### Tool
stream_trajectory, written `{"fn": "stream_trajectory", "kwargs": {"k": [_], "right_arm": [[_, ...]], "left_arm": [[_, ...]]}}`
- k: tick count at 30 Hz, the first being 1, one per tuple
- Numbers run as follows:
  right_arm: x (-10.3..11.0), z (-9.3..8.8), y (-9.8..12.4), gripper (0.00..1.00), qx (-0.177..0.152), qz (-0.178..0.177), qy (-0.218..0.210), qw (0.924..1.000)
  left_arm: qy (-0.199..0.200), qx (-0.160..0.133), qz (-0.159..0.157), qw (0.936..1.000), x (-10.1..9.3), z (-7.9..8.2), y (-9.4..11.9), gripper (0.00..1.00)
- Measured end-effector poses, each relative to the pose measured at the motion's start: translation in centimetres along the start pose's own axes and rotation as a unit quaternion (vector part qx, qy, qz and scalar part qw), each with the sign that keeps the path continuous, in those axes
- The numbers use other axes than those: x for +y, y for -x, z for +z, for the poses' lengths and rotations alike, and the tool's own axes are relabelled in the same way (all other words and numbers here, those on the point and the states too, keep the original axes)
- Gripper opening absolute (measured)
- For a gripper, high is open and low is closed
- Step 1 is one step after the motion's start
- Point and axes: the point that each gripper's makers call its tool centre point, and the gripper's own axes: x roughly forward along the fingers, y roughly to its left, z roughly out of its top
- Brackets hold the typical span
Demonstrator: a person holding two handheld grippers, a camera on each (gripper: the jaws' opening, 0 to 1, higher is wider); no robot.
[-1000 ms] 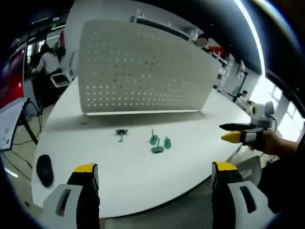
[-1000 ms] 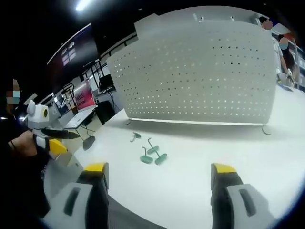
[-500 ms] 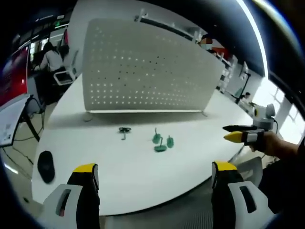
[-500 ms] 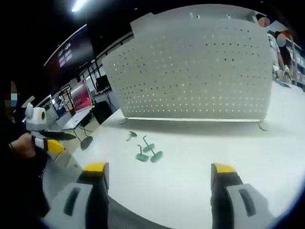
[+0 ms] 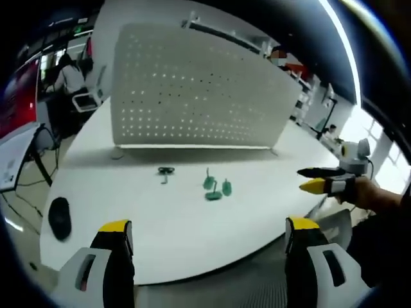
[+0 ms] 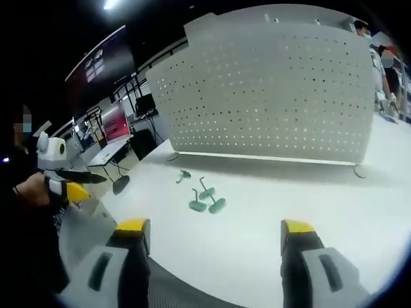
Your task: Insert the hook assembly into the mounting plate slot until the hook locks in place.
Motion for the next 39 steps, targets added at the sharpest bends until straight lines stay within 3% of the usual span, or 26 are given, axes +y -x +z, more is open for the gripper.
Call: {"fn": "stream_trajectory", "kwargs": {"k": [5, 20, 22, 30, 39], "right_arm": [[0.5, 0.5, 0.2, 0.75, -0.016, 0.003, 0.017, 0.9997], [0.8, 1.7, -1.9, 0.71, -0.001, 0.019, 0.057, 0.9982], [0.9, 2.3, -2.1, 0.69, -0.01, 0.02, 0.067, 0.9975], [2.2, 2.1, -5.0, 0.56, 0.018, 0.069, 0.103, 0.9921], [4.3, 1.4, -9.3, 0.41, 0.051, 0.117, 0.147, 0.9809]], "left_arm": [[0.003, 0.002, 0.0, 1.0, -0.1, -0.2, 0.2, 1.0], [-0.011, 0.012, -0.021, 0.9996, -1.0, -0.1, -0.5, 1.0], [-0.01, 0.013, -0.027, 0.9995, -1.3, -0.2, -0.6, 1.0], [-0.016, 0.035, -0.029, 0.9988, -1.4, -1.5, -0.8, 1.0], [-0.008, 0.044, -0.007, 0.999, 0.0, -2.0, -0.6, 1.0]]}}
